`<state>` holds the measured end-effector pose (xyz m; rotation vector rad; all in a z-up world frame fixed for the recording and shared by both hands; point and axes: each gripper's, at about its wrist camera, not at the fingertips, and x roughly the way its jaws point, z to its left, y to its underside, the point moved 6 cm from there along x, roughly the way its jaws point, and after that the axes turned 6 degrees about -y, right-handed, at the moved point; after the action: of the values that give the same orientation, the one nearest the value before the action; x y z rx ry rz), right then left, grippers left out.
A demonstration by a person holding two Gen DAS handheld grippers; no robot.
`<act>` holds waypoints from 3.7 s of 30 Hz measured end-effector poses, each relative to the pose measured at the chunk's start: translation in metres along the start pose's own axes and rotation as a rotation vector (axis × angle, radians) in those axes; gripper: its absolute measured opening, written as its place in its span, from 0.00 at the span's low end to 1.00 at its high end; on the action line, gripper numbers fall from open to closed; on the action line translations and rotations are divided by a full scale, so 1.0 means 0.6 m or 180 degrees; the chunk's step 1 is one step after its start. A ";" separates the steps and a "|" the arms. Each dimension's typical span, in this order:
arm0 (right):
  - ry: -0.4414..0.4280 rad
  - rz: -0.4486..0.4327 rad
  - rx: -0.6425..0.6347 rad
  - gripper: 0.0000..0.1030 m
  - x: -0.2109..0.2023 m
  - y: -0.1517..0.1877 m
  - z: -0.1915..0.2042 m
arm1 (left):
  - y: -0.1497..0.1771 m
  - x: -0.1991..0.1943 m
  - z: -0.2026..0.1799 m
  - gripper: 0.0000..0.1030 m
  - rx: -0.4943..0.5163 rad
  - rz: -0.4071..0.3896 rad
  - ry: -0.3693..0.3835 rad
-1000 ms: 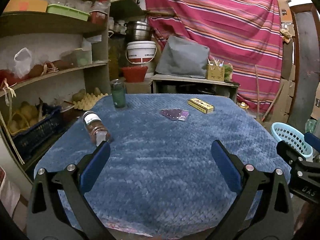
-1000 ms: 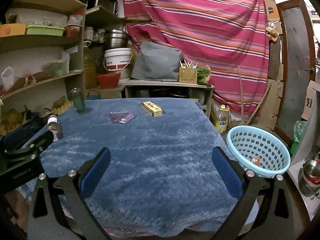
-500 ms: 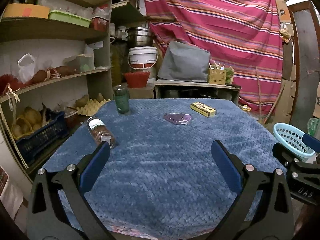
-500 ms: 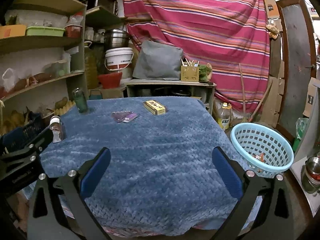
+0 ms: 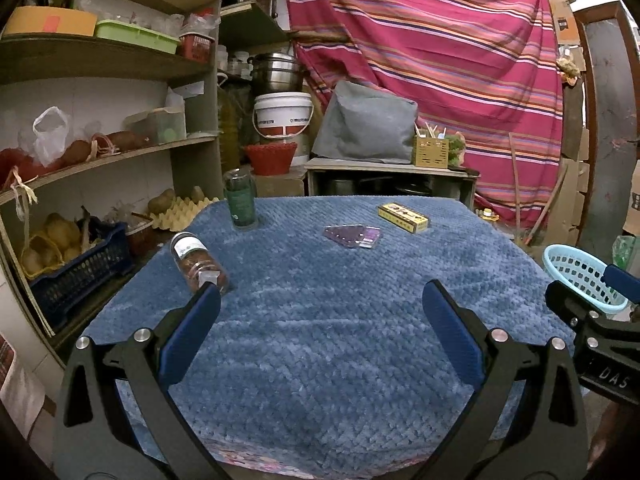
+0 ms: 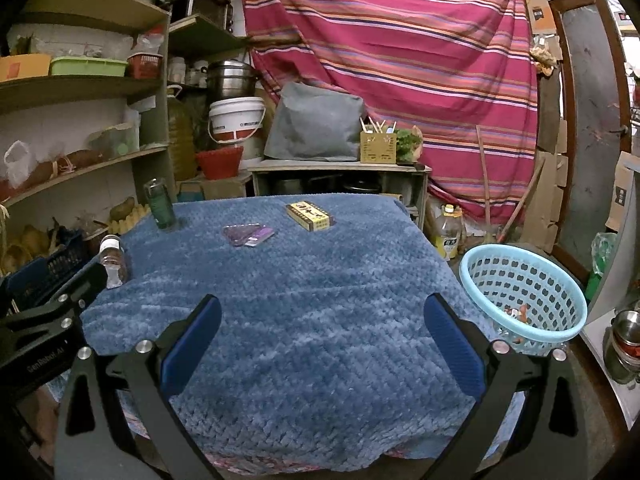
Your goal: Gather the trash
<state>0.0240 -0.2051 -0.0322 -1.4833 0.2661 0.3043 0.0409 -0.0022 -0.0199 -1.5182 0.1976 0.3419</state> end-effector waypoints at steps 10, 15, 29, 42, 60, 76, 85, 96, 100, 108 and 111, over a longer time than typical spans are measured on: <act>0.0028 -0.0031 -0.0050 0.96 0.001 -0.001 -0.001 | -0.002 0.003 0.000 0.95 -0.0004 -0.0009 0.0023; 0.0035 -0.0043 -0.0082 0.96 0.002 -0.002 0.000 | -0.005 0.005 0.000 0.95 -0.0007 -0.0012 0.0030; 0.0049 -0.0080 -0.0114 0.96 -0.001 -0.003 0.002 | -0.009 0.005 0.003 0.95 -0.0026 -0.0029 0.0031; 0.0041 -0.0073 -0.0124 0.96 -0.002 -0.004 0.002 | -0.010 0.007 0.004 0.95 -0.0034 -0.0022 0.0033; 0.0035 -0.0068 -0.0138 0.96 -0.003 -0.004 0.000 | -0.010 0.008 0.006 0.95 -0.0030 -0.0034 0.0034; 0.0028 -0.0044 -0.0151 0.96 0.000 -0.003 -0.005 | -0.009 0.008 0.008 0.95 -0.0031 -0.0040 0.0033; 0.0024 -0.0038 -0.0153 0.96 0.002 -0.003 -0.005 | -0.008 0.008 0.008 0.95 -0.0033 -0.0038 0.0034; 0.0023 -0.0035 -0.0155 0.96 0.002 -0.003 -0.004 | -0.009 0.008 0.009 0.95 -0.0041 -0.0043 0.0035; 0.0025 -0.0037 -0.0153 0.96 0.002 -0.003 -0.004 | -0.010 0.010 0.010 0.95 -0.0042 -0.0045 0.0038; 0.0021 -0.0035 -0.0158 0.96 0.004 -0.002 -0.003 | -0.010 0.009 0.010 0.95 -0.0045 -0.0049 0.0032; 0.0025 -0.0036 -0.0158 0.96 0.004 -0.002 -0.003 | -0.009 0.009 0.011 0.95 -0.0042 -0.0048 0.0033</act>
<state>0.0266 -0.2067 -0.0320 -1.5347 0.2579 0.2980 0.0470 0.0048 -0.0164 -1.5340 0.1925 0.3240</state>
